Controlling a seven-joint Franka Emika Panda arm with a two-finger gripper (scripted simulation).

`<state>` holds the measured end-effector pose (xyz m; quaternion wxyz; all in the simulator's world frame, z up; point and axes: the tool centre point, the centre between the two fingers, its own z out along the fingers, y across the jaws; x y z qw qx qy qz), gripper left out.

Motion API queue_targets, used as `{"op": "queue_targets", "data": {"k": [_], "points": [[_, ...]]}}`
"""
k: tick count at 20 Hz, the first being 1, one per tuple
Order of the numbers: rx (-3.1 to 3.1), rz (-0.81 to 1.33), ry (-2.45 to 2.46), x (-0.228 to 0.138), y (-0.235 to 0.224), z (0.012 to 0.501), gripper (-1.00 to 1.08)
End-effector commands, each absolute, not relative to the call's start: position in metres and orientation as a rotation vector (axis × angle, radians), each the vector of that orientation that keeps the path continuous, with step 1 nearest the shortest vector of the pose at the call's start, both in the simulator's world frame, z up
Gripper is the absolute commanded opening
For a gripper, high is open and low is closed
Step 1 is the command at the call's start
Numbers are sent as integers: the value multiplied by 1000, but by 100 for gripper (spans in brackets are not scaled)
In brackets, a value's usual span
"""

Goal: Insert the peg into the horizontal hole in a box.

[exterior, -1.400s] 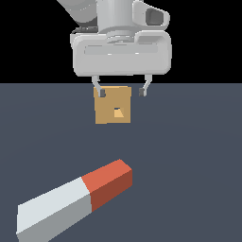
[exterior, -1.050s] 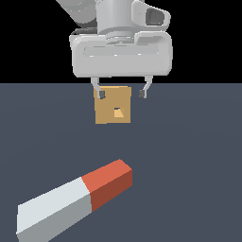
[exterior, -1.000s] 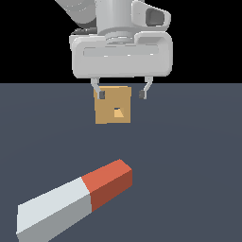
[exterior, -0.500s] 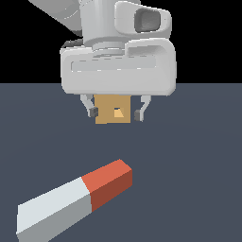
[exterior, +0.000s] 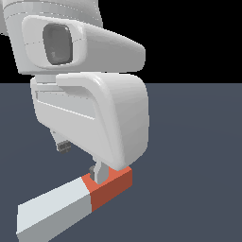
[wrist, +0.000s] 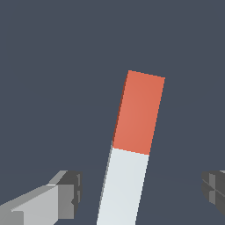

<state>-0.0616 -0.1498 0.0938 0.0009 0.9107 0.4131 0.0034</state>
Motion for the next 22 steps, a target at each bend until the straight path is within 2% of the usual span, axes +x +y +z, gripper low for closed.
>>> {"op": "queue_targets", "data": {"k": [1,9,16,22], "points": [[2907,7,1186,-74,-161,85,100],[2976,0,1005,-97,-176,71,100],[2976,-1,1007,-98,-176,66,100],[2978,-1,1001,-99,-176,39,100]]}}
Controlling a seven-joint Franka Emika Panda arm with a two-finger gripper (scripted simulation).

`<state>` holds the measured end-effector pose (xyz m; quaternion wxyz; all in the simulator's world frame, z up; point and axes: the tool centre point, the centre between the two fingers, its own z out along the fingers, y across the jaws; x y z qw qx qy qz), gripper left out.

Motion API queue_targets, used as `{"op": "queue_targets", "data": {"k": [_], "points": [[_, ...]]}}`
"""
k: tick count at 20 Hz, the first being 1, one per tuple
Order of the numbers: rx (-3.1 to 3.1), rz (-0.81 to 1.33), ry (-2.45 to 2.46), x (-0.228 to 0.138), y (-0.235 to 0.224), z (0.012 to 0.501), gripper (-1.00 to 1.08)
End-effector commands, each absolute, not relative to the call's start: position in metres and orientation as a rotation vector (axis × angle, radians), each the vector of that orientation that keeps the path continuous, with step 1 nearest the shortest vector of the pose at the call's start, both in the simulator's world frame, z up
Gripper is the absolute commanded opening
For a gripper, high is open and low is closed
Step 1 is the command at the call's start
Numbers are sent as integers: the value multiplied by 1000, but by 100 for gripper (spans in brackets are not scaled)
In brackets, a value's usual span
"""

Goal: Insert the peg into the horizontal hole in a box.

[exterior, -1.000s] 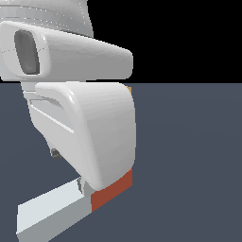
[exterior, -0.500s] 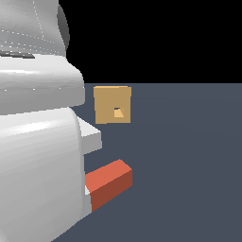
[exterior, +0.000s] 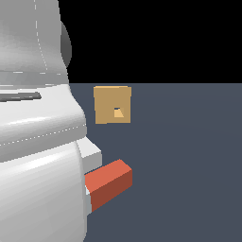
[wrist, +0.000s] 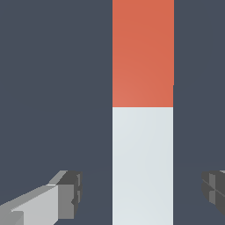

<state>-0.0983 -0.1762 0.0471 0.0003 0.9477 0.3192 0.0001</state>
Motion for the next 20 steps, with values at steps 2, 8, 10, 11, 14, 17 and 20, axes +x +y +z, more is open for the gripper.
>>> {"op": "queue_targets", "data": {"k": [2,8,10,11,14,17,20], "points": [[2979,-1,999,-99,-176,31,100],[2979,0,998,-99,-176,20,100],[2979,0,998,-99,-176,20,-100],[2979,0,998,-99,-176,20,-100],[2979,0,998,-99,-176,20,-100],[2979,0,998,-99,-176,20,-100],[2978,0,999,-99,-176,20,-100]]}}
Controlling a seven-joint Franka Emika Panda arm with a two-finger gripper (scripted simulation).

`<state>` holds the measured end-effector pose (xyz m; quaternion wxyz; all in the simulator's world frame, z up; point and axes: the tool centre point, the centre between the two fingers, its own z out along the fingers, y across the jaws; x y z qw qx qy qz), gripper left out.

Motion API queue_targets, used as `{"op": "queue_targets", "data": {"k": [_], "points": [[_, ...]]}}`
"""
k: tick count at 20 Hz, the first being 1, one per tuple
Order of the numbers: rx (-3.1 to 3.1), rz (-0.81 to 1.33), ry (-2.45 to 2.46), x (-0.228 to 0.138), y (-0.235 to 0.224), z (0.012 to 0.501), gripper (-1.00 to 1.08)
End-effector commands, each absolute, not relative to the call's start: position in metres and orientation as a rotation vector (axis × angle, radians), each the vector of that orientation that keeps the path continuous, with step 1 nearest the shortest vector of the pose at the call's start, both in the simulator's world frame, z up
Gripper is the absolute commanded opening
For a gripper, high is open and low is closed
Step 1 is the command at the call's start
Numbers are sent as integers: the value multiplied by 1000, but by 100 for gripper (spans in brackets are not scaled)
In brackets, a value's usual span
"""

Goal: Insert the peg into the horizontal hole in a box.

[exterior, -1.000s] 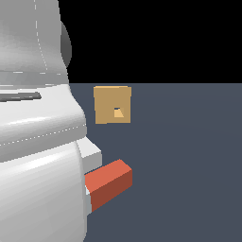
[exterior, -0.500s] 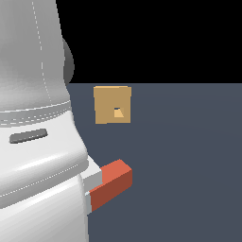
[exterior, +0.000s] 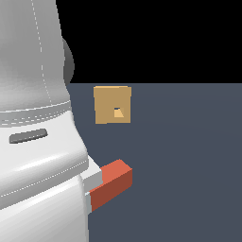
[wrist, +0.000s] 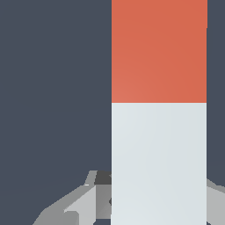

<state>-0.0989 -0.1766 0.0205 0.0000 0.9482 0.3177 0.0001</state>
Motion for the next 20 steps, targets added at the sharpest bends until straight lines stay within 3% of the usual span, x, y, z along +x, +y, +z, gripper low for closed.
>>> {"op": "queue_targets", "data": {"k": [1,11,20], "points": [[2976,0,1004,-98,-176,21,-100],[2877,-1,1259,-58,-136,26,-100],[2585,-1,1781,2,-29,39,-100]]}}
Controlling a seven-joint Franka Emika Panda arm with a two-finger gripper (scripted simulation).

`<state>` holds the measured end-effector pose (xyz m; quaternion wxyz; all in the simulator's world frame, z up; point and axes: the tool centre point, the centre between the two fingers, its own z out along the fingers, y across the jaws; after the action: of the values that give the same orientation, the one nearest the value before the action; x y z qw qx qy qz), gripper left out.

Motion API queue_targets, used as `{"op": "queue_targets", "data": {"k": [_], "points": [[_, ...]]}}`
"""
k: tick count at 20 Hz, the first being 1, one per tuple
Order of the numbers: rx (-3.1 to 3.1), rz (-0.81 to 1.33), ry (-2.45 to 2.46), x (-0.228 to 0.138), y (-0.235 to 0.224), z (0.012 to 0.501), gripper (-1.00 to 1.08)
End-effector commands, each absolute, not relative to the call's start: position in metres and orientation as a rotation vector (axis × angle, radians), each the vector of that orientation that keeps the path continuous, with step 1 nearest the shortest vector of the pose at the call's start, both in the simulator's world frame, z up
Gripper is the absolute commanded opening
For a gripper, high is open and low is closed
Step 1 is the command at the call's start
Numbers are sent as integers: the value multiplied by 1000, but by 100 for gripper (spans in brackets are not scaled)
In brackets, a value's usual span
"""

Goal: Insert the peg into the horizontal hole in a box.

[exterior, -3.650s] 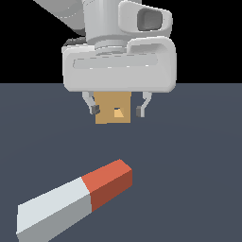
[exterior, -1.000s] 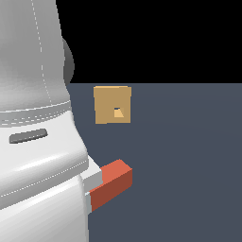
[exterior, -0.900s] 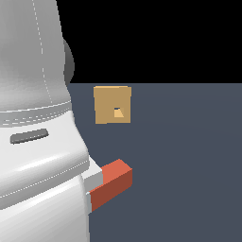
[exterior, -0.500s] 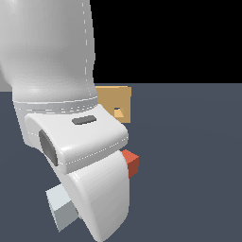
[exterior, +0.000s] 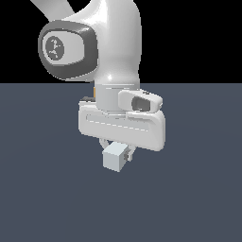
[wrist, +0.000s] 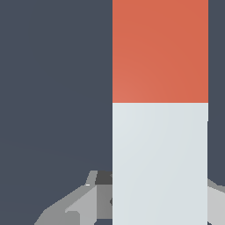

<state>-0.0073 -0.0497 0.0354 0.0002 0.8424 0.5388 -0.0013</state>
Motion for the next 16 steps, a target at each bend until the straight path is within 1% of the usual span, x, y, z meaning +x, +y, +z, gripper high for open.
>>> {"op": "queue_targets", "data": {"k": [1,5,10,13,16], "points": [[2546,-1,1837,6,-16,40,-100],[2385,0,2042,15,37,46,-100],[2194,0,2247,15,95,51,-100],[2120,0,2318,12,116,53,-100],[2085,0,2349,9,125,54,-100]]}}
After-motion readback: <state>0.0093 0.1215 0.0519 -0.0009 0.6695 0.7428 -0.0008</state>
